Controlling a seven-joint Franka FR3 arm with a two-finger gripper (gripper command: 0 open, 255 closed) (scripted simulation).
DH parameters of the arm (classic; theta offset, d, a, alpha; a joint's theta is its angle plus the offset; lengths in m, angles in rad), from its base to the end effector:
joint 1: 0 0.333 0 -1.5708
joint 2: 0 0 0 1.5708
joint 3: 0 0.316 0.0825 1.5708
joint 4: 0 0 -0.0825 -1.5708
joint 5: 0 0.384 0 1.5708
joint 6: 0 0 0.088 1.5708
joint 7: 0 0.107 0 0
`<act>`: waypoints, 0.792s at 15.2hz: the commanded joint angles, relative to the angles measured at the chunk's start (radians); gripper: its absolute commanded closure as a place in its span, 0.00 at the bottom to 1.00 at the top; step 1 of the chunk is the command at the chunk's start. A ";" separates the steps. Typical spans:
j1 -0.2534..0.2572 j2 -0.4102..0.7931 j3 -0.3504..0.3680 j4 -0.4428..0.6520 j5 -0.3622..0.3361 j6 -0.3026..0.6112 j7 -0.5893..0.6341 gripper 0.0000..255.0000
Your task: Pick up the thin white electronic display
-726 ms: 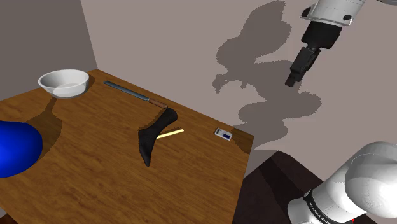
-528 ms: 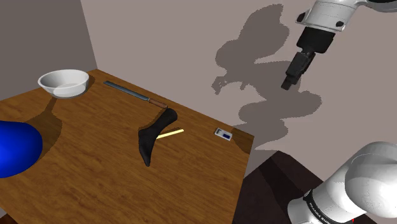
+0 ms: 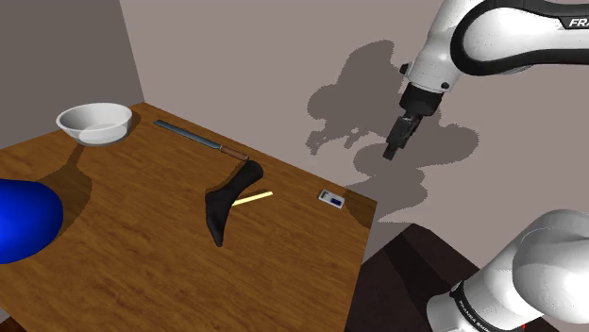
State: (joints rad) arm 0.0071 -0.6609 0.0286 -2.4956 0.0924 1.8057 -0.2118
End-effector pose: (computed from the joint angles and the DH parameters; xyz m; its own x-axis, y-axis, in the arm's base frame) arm 0.3479 0.0210 0.5032 0.9760 0.2172 -0.0141 0.2155 -0.9735 -0.0762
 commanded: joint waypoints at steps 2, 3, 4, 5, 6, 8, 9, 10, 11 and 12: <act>0.001 0.064 -0.002 -0.048 -0.011 0.117 -0.031 0.00; 0.001 0.090 -0.001 -0.060 -0.013 0.156 -0.039 0.00; 0.002 0.118 -0.001 -0.071 -0.016 0.196 -0.047 0.00; 0.003 0.147 0.000 -0.080 -0.018 0.235 -0.054 0.00; 0.003 0.178 0.000 -0.087 -0.021 0.275 -0.062 0.00; 0.004 0.244 0.001 -0.098 -0.027 0.353 -0.076 0.00; 0.004 0.280 0.002 -0.100 -0.030 0.392 -0.083 0.00; 0.005 0.316 0.002 -0.102 -0.034 0.431 -0.090 0.00; 0.005 0.353 0.003 -0.101 -0.037 0.469 -0.096 0.00; 0.005 0.392 0.003 -0.099 -0.041 0.507 -0.102 0.00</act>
State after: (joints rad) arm 0.0128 -0.3090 0.0330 -2.5950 0.0558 2.2688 -0.3047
